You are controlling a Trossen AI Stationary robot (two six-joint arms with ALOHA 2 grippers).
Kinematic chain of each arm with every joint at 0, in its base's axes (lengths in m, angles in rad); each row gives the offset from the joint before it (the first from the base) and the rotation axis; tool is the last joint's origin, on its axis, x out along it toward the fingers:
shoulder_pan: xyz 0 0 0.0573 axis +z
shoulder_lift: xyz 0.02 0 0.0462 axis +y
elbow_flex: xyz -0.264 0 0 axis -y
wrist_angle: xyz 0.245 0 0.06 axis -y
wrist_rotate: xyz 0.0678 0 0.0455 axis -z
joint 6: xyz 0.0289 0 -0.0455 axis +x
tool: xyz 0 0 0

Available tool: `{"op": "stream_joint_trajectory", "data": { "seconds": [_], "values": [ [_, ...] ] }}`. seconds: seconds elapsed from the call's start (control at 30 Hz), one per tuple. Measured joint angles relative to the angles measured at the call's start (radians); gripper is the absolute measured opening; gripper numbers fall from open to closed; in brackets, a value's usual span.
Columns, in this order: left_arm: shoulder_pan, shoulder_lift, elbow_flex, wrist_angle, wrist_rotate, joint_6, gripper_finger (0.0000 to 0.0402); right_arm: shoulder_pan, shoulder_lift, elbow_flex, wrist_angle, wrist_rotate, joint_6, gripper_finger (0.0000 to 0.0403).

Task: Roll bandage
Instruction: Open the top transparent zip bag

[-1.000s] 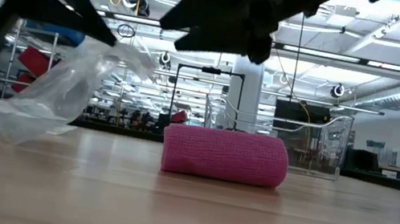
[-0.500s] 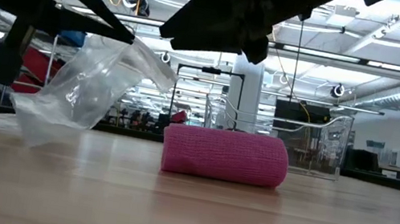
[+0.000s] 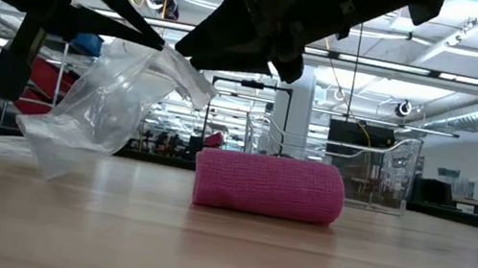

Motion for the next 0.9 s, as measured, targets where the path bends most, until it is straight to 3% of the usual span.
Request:
{"op": "stream_joint_trajectory", "data": {
  "seconds": [0.33,0.67,0.9],
  "values": [
    [0.001,0.000,0.005,0.007,0.002,0.001,0.0000,-0.023,0.007,0.000,0.022,-0.053,0.026,0.0097],
    [0.048,0.000,0.084,0.008,0.002,-0.006,0.0000,-0.033,0.006,0.000,0.029,-0.133,0.036,0.0075],
    [0.052,0.000,0.100,0.015,0.001,-0.007,0.0000,-0.030,0.006,0.000,0.010,-0.123,-0.010,0.0006]
  ]
}}
